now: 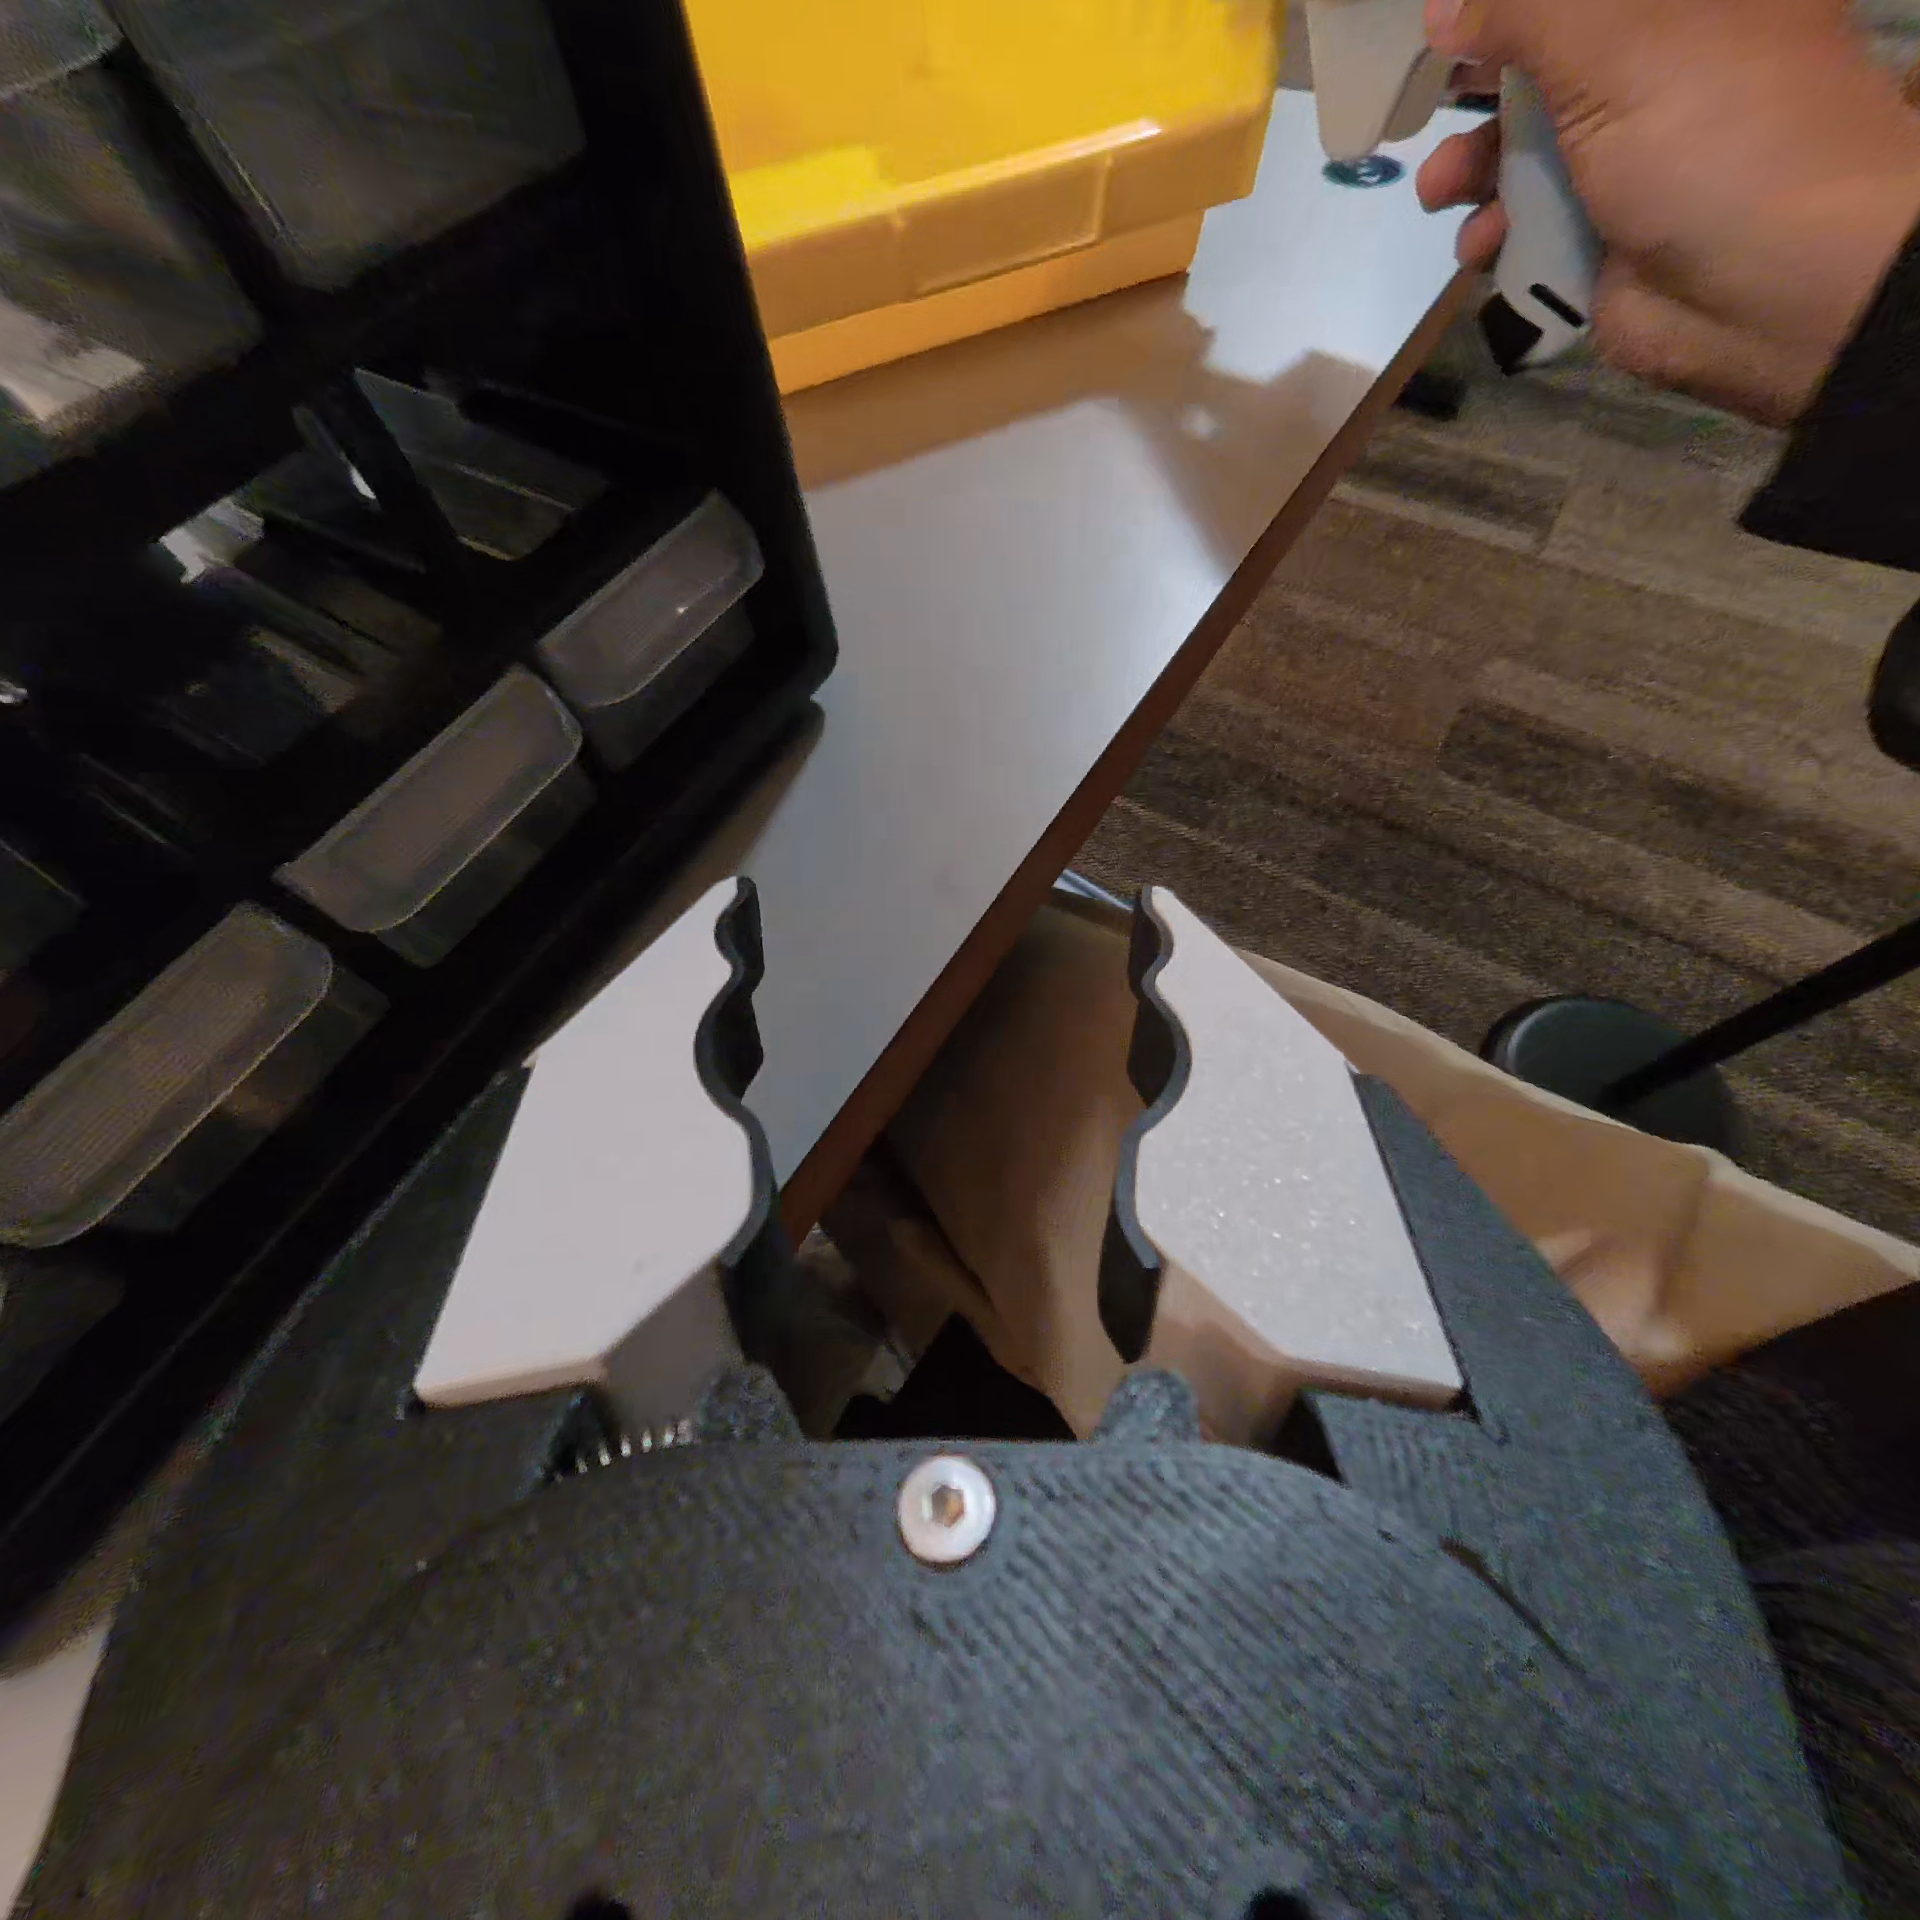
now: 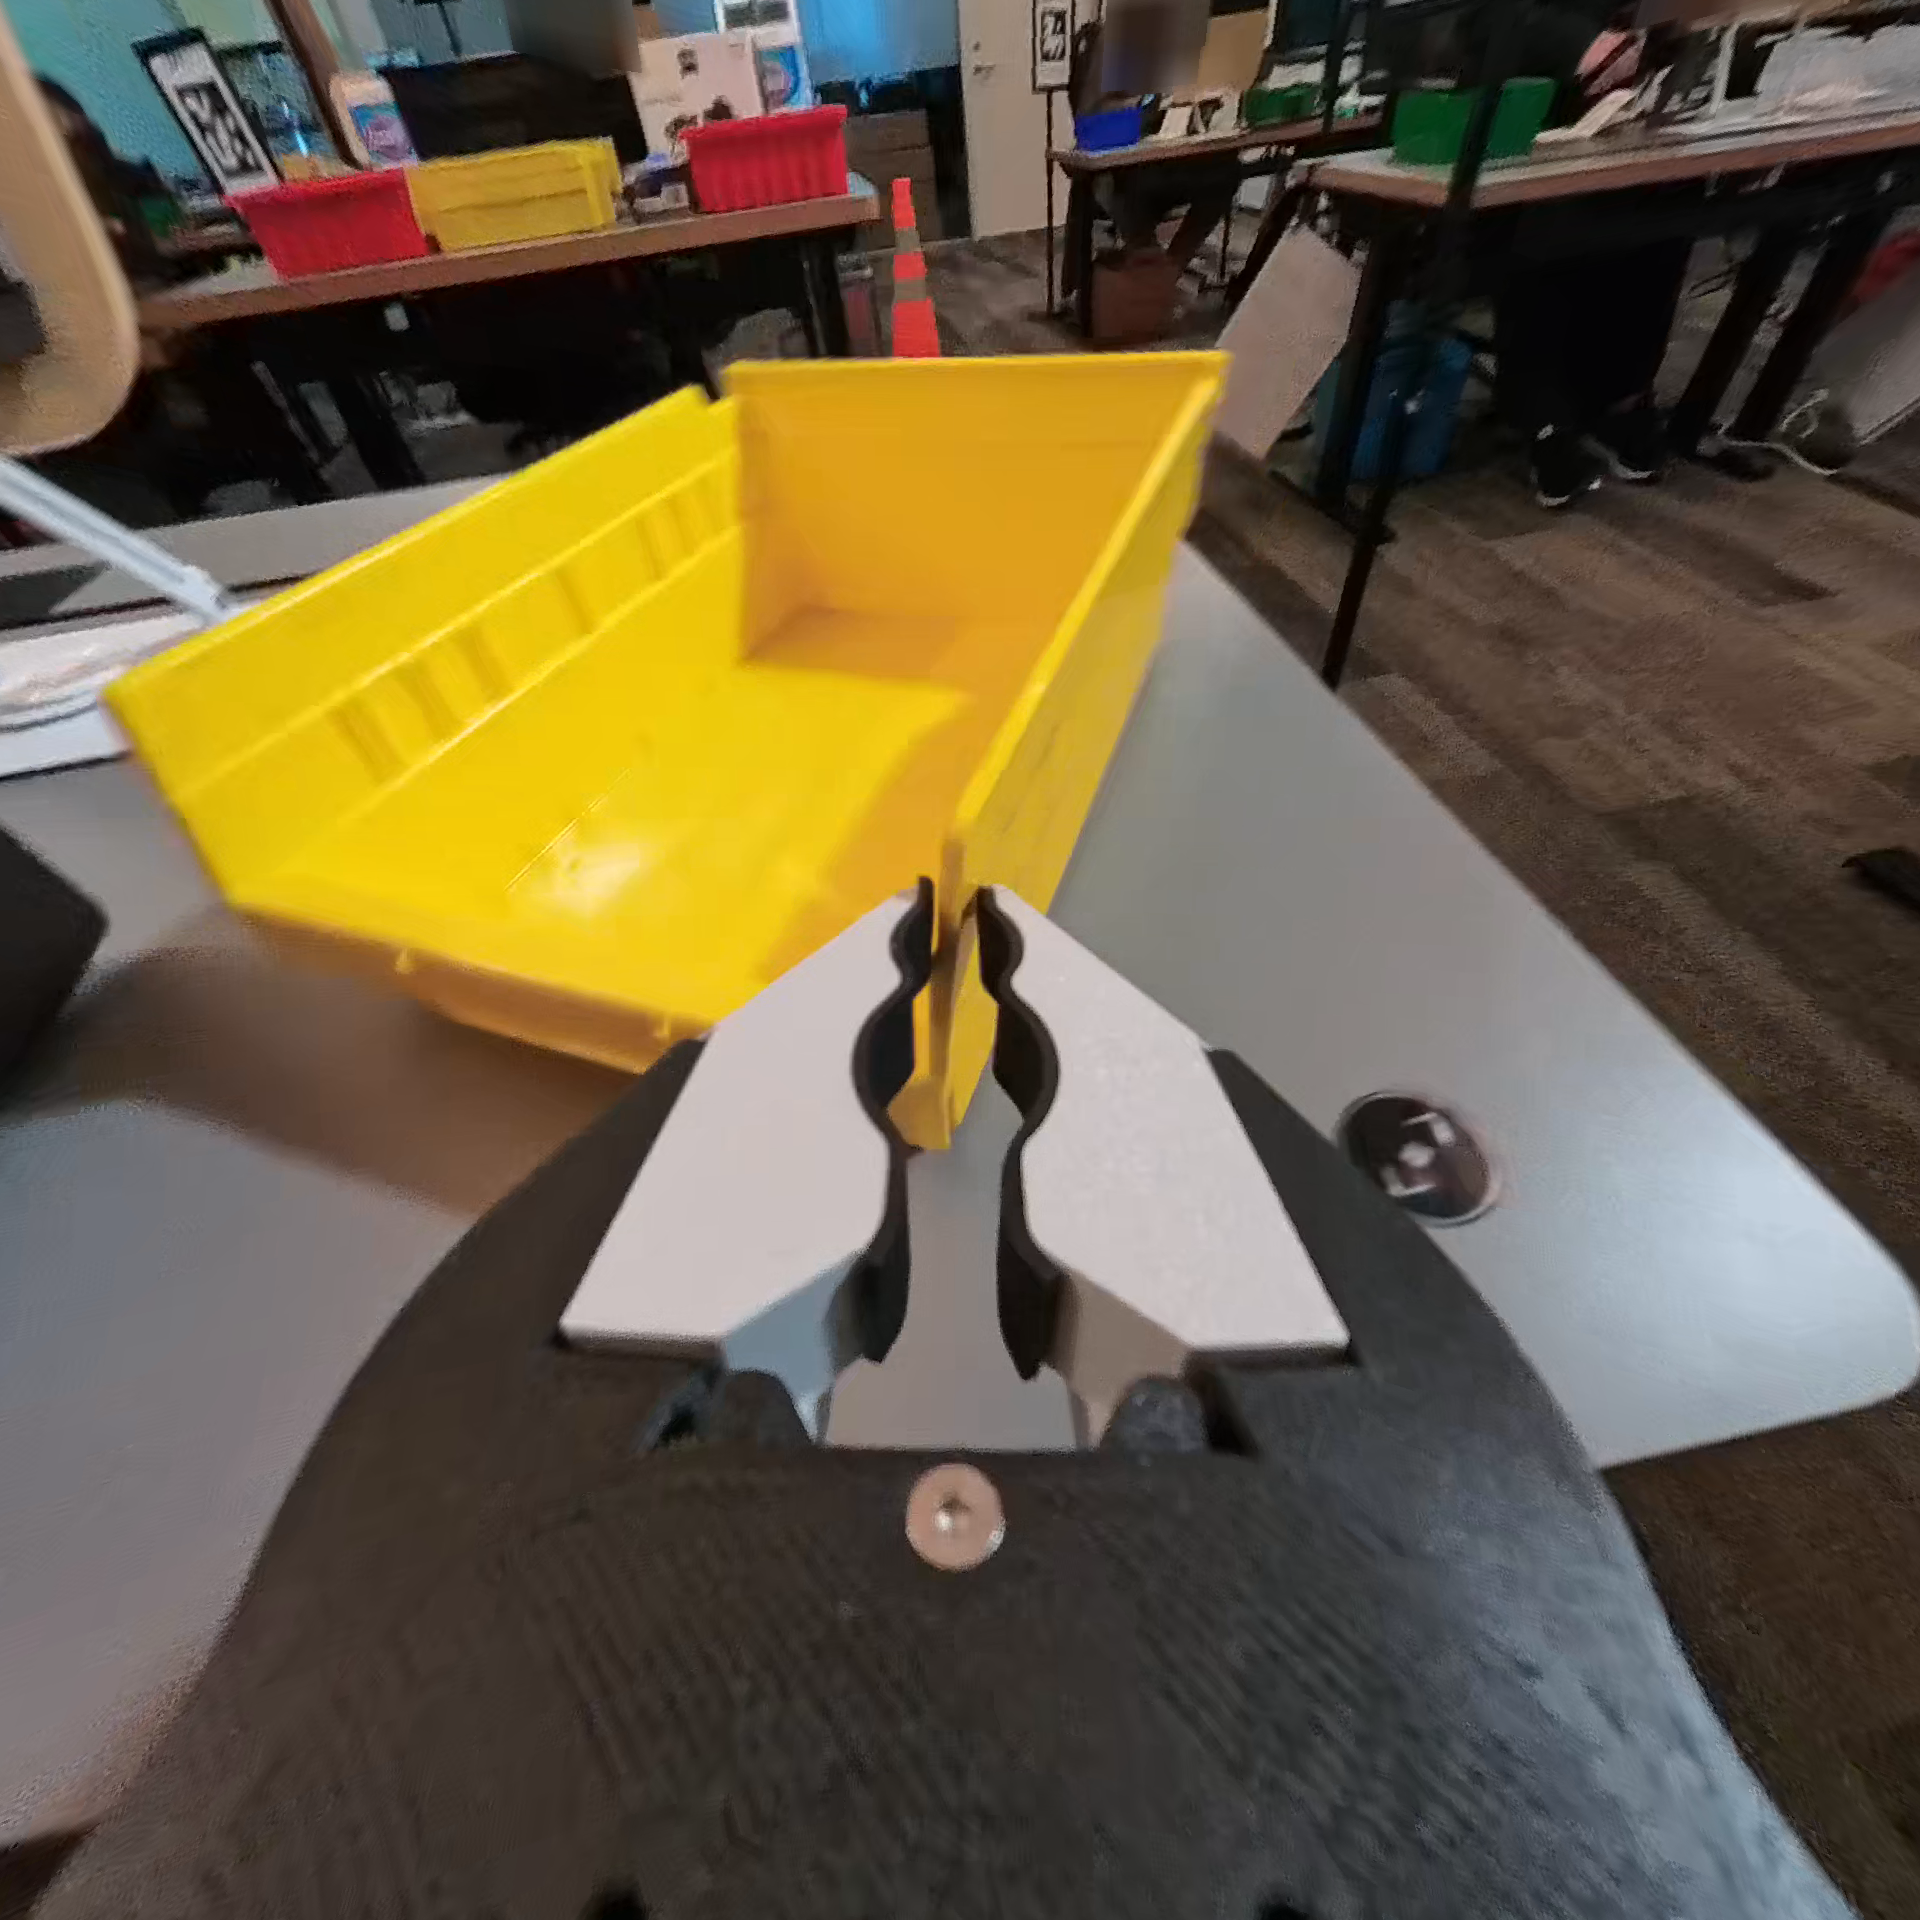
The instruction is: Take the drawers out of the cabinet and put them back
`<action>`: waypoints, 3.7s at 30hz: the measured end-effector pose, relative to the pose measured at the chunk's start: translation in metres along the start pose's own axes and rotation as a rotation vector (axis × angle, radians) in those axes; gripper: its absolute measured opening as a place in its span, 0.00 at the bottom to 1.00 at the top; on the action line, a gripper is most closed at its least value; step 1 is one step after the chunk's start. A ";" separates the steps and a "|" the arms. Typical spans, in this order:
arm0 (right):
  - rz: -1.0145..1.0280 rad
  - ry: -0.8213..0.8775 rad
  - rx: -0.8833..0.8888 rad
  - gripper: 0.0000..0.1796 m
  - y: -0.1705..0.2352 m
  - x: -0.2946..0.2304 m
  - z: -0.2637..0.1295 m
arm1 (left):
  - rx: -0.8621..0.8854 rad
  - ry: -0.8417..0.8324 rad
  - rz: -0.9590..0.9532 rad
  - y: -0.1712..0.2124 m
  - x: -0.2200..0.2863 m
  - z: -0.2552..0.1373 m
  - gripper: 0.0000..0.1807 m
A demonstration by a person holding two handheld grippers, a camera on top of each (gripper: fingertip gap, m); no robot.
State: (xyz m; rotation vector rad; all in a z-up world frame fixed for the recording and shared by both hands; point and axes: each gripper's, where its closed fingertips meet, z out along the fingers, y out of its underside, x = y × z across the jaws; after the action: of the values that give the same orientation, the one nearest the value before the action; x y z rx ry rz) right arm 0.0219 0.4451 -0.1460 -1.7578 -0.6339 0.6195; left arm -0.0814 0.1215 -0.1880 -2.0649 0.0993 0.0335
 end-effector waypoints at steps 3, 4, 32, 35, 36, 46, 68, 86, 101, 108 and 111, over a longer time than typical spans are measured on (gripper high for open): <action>0.016 0.094 0.050 0.02 -0.007 0.044 0.011 | 0.002 0.028 -0.031 0.001 0.002 -0.001 0.37; -0.014 0.139 0.056 0.03 -0.010 0.058 0.015 | 0.005 0.033 -0.038 0.000 0.003 -0.002 0.37; -0.055 -0.390 0.377 0.20 -0.068 -0.195 -0.091 | 0.183 0.045 -0.369 -0.020 -0.031 -0.025 0.27; -0.125 -0.487 0.328 0.20 -0.046 -0.239 -0.097 | 0.217 0.059 -0.312 -0.029 -0.035 -0.035 0.25; -0.151 -0.490 0.329 0.19 -0.045 -0.245 -0.097 | 0.228 0.050 -0.296 -0.031 -0.038 -0.038 0.24; -0.064 -0.600 0.387 0.17 -0.066 -0.247 -0.096 | 0.367 0.261 -0.315 -0.053 -0.058 -0.118 0.16; 0.034 -0.729 0.231 0.16 -0.036 -0.240 -0.100 | -0.728 -0.567 -0.129 0.191 -0.421 -0.337 0.08; 0.064 -0.724 0.176 0.16 -0.025 -0.233 -0.095 | -0.826 -0.433 -0.069 0.211 -0.433 -0.311 0.05; 0.084 -0.752 0.162 0.17 -0.024 -0.237 -0.098 | -0.871 -0.360 -0.076 0.184 -0.419 -0.329 0.03; 0.088 -0.744 0.167 0.17 -0.025 -0.234 -0.100 | -0.925 -0.412 -0.050 0.202 -0.423 -0.336 0.09; 0.095 -0.744 0.162 0.17 -0.024 -0.234 -0.098 | -0.932 -0.420 -0.068 0.203 -0.422 -0.346 0.10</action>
State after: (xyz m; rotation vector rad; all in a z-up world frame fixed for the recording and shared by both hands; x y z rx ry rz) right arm -0.0813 0.2227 -0.0763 -1.3847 -0.9703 1.3762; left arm -0.5257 -0.2552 -0.1733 -2.9292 -0.3026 0.5597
